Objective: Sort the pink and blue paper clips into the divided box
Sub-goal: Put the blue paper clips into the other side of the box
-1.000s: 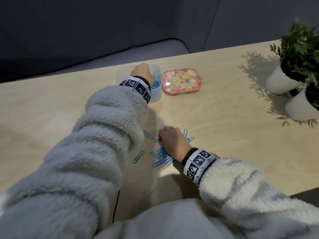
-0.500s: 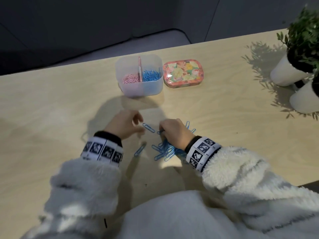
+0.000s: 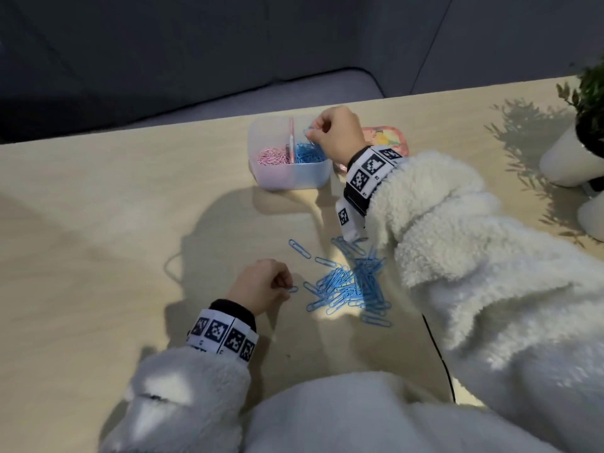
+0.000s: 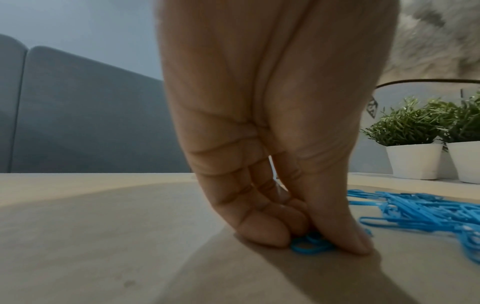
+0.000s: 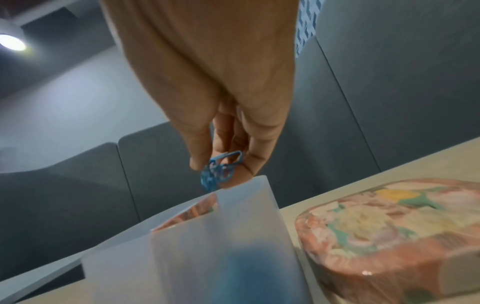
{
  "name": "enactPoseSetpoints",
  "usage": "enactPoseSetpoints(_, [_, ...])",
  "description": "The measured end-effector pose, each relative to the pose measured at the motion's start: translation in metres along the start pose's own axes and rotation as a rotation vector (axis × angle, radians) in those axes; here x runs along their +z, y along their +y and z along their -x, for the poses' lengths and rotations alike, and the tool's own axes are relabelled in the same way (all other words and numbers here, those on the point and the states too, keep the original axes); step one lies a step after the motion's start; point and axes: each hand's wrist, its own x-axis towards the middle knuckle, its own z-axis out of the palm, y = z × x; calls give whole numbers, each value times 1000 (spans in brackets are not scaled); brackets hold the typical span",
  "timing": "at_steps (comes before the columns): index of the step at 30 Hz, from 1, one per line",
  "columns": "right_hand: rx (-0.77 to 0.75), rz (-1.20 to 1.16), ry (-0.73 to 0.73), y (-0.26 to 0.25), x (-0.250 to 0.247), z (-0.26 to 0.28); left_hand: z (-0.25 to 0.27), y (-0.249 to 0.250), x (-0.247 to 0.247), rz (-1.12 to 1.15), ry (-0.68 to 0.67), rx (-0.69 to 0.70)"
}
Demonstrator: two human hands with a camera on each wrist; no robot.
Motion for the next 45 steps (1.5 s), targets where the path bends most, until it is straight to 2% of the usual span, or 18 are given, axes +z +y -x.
enactPoseSetpoints(3, [3, 60, -53, -3, 3, -9, -2, 3, -3, -30, -5, 14])
enactPoseSetpoints(7, [-68, 20, 29, 23, -8, 21, -4, -1, -2, 7, 153, 25])
enactPoseSetpoints(8, [-100, 45, -32, 34, -11, 40, -5, -2, -2, 10, 179, 34])
enactPoseSetpoints(11, [-87, 246, -439, 74, -25, 114, -10, -4, -1, -18, 217, 78])
enactPoseSetpoints(13, [-65, 459, -564, 93, -39, 154, -13, -4, 0, -40, 215, 103])
enactPoseSetpoints(17, [7, 582, -563, 110, -49, 192, -16, -2, 8, -123, 161, 129])
enactPoseSetpoints(21, [48, 485, -501, 115, -24, 193, -20, 15, 14, -146, 132, 136])
enactPoseSetpoints(25, [-56, 476, -463, 100, 1, 180, -25, 32, 23, -119, 134, 196])
enactPoseSetpoints(29, [-114, 573, -429, 93, -3, 165, -24, 28, 16, -161, 162, 167])
enactPoseSetpoints(34, [-172, 590, -544, 95, 2, 157, -27, 25, 18, -232, 40, 217])
enactPoseSetpoints(39, [-228, 483, -468, 96, 17, 166, -32, 28, 20, -260, 108, 210])
enactPoseSetpoints(45, [-226, 434, -378, 98, 15, 167, -29, 26, 18, -202, 204, 103])
